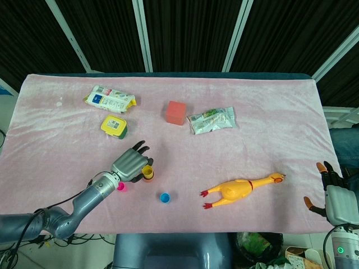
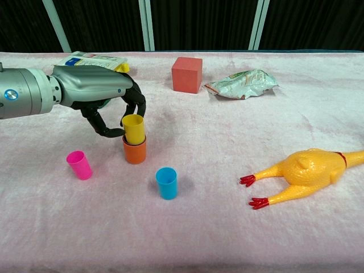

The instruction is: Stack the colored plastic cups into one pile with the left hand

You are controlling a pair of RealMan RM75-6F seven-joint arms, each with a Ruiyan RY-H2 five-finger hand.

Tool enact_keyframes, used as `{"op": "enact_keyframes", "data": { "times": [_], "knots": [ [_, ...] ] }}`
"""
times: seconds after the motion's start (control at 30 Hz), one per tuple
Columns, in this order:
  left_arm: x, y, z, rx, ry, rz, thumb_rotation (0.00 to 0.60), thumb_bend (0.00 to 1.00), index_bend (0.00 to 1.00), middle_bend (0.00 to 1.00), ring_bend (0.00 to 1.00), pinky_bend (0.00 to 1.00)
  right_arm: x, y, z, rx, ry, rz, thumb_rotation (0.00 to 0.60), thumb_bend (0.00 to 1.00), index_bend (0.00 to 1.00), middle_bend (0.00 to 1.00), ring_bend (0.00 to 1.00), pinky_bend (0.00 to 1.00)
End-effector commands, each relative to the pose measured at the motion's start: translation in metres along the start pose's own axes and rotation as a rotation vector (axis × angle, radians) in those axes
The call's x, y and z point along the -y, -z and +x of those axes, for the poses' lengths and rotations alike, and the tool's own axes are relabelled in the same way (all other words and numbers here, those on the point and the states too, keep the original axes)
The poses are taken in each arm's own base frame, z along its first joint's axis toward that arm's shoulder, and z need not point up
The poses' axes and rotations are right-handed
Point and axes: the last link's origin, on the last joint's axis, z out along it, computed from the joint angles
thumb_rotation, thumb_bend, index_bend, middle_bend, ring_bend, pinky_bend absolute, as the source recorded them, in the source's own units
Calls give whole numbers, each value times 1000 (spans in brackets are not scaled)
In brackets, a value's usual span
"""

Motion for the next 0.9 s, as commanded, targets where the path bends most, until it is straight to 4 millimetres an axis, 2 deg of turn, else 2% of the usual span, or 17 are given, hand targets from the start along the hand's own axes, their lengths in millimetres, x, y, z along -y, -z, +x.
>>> {"op": "enact_keyframes", "data": {
  "times": [0.03,0.1,0.17,0.23,0.53,0.63,0.9],
  "knots": [
    [0,1,-2,17,-6,-1,600,169,152,274,24,0,0,0,0,1,1,0,600,188,0,18,112,165],
    [-1,2,-3,33,-2,-5,600,143,62,160,1,0,0,0,0,1,1,-1,600,187,0,18,112,165],
    [-2,6,-1,42,10,-8,600,141,13,87,0,0,0,0,0,2,1,-3,600,187,0,18,112,165],
    [-2,10,1,43,15,-10,600,140,1,63,0,0,0,0,0,3,0,-3,600,187,0,19,112,165],
    [-20,29,22,-58,66,-63,600,140,88,118,0,0,1,0,-1,8,2,-2,600,187,0,19,113,165],
    [-30,32,19,-53,70,-115,600,140,98,165,0,0,0,0,-1,7,2,-4,600,187,0,19,113,165],
    [-53,31,-4,27,59,-227,600,140,114,194,0,0,0,0,-1,12,2,-7,600,187,0,19,113,165]
  ]
}}
